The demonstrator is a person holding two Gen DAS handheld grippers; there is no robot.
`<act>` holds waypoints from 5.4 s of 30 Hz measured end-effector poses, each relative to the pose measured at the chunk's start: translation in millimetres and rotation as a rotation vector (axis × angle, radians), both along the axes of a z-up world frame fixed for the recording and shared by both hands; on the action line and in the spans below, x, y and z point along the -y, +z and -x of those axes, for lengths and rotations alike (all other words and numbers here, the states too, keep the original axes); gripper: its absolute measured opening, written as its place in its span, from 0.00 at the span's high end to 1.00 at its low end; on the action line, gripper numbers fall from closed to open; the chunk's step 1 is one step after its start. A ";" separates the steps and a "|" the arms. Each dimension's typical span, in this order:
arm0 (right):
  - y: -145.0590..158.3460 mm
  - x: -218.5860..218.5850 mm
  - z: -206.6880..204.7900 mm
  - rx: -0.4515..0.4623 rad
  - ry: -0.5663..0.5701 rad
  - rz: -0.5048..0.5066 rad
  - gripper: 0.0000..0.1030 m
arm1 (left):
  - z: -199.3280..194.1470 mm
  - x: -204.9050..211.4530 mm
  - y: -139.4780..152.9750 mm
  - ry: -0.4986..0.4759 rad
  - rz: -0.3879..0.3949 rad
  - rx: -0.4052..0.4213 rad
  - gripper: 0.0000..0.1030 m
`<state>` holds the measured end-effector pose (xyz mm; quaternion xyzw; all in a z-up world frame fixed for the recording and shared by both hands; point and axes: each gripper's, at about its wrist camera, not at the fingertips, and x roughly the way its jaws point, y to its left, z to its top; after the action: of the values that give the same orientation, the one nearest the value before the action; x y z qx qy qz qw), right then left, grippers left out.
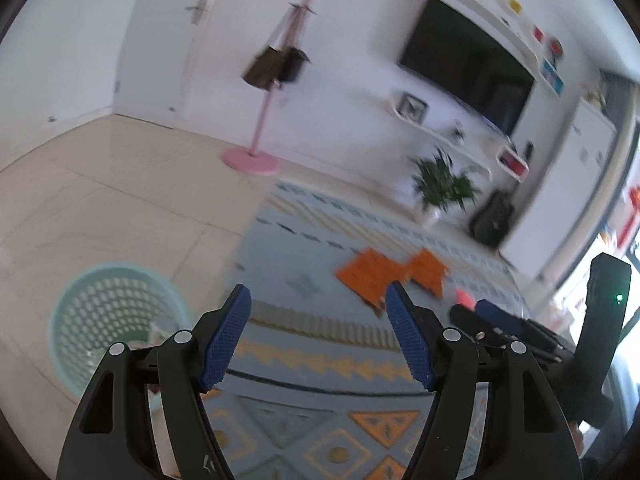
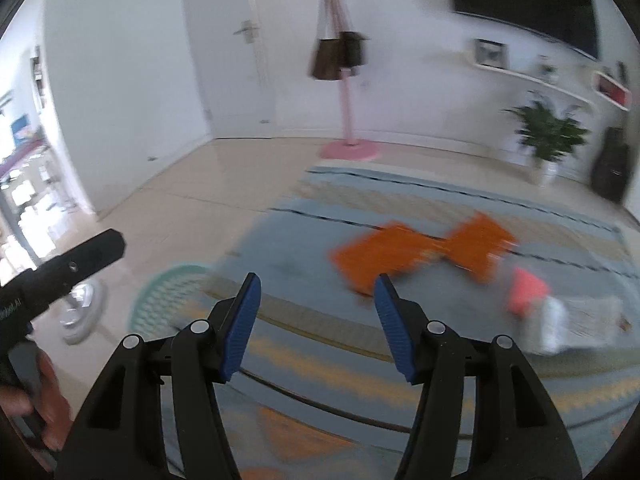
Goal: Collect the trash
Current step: 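Grasp the orange snack packet with the left tool while the right tool reaches the white milk carton, then grasp the white milk carton with the right tool while the left tool holds the orange packet, then carry the milk carton over the basket and open the right tool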
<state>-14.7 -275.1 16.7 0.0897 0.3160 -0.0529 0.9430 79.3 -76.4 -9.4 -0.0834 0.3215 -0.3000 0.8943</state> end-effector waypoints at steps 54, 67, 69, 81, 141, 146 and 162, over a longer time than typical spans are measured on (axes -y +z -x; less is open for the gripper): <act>-63.6 223.1 108.0 0.017 -0.600 -0.250 0.32 | -0.9 59.4 -41.6 -0.178 -0.121 -0.123 0.97; -77.0 198.0 71.6 -0.127 -0.224 -0.408 0.32 | 5.2 21.8 -51.9 -0.049 -0.053 -0.124 0.97; -70.7 160.5 65.7 -0.136 -0.144 -0.405 0.32 | 7.8 19.3 -49.1 0.002 -0.096 -0.084 0.97; -33.0 100.5 39.9 -0.144 -0.100 -0.155 0.27 | 5.6 14.8 -37.3 -0.005 -0.039 -0.076 0.97; -34.0 -223.5 -177.3 -0.284 0.361 -0.038 0.52 | -122.9 -229.9 -104.9 0.314 0.108 -0.290 0.96; -63.1 -232.7 -196.2 -0.340 0.319 -0.068 0.50 | -134.4 -233.0 -120.8 0.359 0.067 -0.303 0.49; -27.0 -177.0 -147.8 -0.233 0.289 -0.095 0.46 | -90.6 -218.6 -54.7 0.249 0.110 -0.178 0.48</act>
<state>133.1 -98.0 -10.3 0.0813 0.4348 0.0881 0.8925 169.8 142.2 -64.1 -0.1977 0.3698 -0.1955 0.8865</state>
